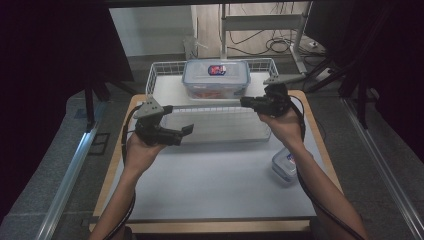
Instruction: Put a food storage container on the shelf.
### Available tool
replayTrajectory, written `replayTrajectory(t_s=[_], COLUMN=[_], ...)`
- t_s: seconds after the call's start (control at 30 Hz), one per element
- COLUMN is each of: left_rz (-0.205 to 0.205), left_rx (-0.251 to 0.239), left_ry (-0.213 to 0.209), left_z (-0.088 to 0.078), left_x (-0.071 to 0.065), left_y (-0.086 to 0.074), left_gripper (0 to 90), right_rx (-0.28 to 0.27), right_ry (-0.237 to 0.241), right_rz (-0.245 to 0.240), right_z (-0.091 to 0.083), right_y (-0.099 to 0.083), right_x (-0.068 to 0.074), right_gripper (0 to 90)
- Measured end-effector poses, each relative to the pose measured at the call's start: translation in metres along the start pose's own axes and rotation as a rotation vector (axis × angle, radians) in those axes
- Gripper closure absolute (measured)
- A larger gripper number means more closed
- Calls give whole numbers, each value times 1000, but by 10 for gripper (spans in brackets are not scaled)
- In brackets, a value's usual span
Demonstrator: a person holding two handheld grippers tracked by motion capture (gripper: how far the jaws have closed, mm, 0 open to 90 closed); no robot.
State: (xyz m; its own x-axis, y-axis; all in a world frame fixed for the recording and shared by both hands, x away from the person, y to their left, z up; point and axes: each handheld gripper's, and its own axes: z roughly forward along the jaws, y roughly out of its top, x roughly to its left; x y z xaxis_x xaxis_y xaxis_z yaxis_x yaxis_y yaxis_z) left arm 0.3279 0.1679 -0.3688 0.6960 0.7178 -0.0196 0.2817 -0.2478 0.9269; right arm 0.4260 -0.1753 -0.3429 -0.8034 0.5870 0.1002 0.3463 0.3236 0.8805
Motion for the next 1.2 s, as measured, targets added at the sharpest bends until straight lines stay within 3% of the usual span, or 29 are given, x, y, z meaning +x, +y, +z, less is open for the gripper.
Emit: replayTrajectory(t_s=[0.17, 0.43, 0.6, 0.73, 0.97, 1.2], left_rz=[37, 27, 12, -13, -4, 15], left_rx=[28, 60, 93, 120, 146, 210], left_ry=[15, 35, 63, 60, 81, 96], left_z=[0, 4, 5, 6, 2, 7], left_x=[-21, -38, -44, -47, -57, -59], left_y=[-29, -70, -95, -111, -134, -146], left_gripper=[30, 27, 33, 39, 31, 28], right_rx=[25, 90, 83, 83, 91, 121], right_ry=[-22, -54, -55, -60, -59, -82], right_rz=[-39, -64, -53, -68, -66, -64], right_z=[-11, -20, -23, -26, -27, -25], right_y=[-36, -86, -107, -122, -149, -168], right_x=[18, 33, 37, 42, 49, 45], right_gripper=[550, 321, 232, 183, 139, 121])
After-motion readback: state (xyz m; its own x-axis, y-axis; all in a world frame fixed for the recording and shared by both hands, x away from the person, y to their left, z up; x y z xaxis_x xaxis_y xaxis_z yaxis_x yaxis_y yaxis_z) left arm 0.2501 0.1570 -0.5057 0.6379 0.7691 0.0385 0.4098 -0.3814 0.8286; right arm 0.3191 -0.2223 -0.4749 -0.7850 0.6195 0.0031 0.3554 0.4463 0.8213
